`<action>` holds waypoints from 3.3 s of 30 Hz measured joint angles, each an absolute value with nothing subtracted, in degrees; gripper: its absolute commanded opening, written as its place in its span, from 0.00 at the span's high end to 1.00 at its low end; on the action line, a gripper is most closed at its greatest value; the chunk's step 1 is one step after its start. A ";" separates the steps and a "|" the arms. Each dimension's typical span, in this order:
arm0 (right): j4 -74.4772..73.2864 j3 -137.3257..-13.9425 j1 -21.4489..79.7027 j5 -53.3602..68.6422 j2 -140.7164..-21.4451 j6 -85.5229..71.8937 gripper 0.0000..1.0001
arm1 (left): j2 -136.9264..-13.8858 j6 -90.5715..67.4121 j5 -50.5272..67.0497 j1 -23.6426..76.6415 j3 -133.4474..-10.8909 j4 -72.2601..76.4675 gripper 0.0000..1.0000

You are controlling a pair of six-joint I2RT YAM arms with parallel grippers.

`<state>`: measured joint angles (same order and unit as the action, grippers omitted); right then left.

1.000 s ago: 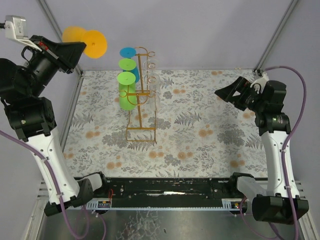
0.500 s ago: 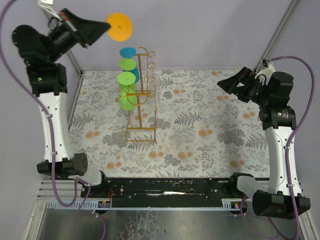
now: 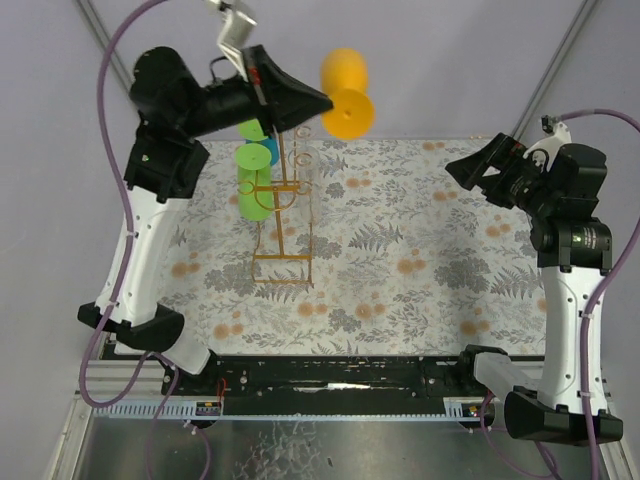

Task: Take the wine glass off the wine glass rack

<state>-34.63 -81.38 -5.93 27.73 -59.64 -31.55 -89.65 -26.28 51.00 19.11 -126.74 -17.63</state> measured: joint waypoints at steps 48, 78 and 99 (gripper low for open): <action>-49.30 -90.17 -5.93 27.20 -62.33 -24.18 0.01 | -91.66 71.55 -26.41 75.00 -78.32 -6.39 1.00; -45.82 -89.36 -0.67 43.00 -66.15 -17.21 0.01 | -94.35 70.30 -27.22 79.00 -79.94 -7.73 1.00; -46.35 -87.46 1.39 40.91 -69.23 -12.88 0.28 | -94.39 70.13 -27.22 80.18 -80.03 -10.83 1.00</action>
